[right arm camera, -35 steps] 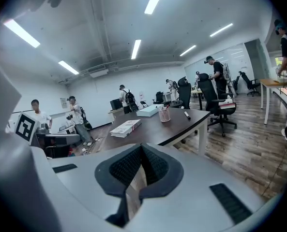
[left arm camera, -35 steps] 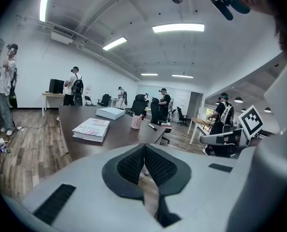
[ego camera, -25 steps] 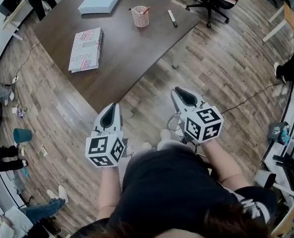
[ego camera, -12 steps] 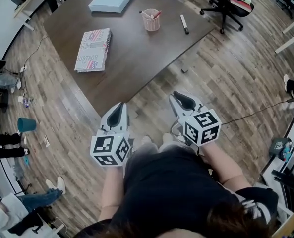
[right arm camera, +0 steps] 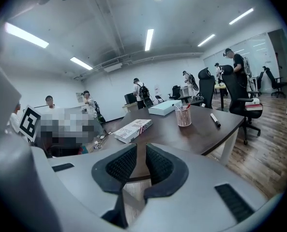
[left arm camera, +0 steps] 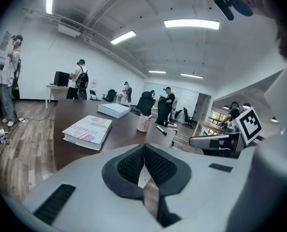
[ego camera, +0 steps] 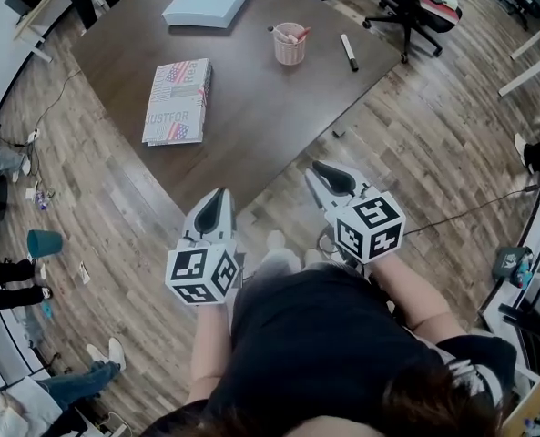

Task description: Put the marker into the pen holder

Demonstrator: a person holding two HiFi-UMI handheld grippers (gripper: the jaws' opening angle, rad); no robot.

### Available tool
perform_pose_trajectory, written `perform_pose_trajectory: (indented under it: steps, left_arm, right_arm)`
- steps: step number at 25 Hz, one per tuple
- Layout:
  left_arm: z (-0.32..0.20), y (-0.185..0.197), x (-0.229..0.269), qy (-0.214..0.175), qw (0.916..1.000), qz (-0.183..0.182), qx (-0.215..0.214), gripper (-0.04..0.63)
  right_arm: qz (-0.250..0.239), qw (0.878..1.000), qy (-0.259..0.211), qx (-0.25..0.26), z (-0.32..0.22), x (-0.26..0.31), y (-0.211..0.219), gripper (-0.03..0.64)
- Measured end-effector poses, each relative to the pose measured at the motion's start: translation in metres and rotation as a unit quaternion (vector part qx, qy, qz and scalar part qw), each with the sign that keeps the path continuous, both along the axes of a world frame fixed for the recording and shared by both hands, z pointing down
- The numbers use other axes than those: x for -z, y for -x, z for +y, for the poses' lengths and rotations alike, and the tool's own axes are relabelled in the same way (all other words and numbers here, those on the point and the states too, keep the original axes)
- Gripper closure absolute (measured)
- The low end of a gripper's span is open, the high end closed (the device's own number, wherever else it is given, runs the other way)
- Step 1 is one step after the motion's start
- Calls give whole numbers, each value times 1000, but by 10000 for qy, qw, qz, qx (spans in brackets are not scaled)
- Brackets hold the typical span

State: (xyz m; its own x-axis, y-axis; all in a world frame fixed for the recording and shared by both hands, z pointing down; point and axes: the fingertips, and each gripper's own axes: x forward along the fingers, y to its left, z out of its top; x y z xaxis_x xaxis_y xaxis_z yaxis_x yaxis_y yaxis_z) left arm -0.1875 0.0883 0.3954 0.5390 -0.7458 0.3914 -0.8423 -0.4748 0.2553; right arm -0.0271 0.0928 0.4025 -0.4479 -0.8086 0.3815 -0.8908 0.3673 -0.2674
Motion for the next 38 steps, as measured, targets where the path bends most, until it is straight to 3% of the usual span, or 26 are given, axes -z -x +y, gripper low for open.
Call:
perform_pose_trajectory:
  steps: [10,18,25,38]
  left_arm:
    - [-51,45,-11,-64,9997,-116,-224,568]
    - [-66,54,-16,-11,9999,-62,-135,568]
    - [-93,14,-3,-101,9998,59,-186,568]
    - [-171,-115,-13,-27,9987,-50,-512,568]
  right_arm:
    - [124,9999,13,-64,-63,-1,43,540]
    - [396,9992,-88,33,-83,1,49,534]
    - [708,9968,-354,-109,-114,3,7,528]
    - [876,9918,-124,-928,-203,-30,-147,492]
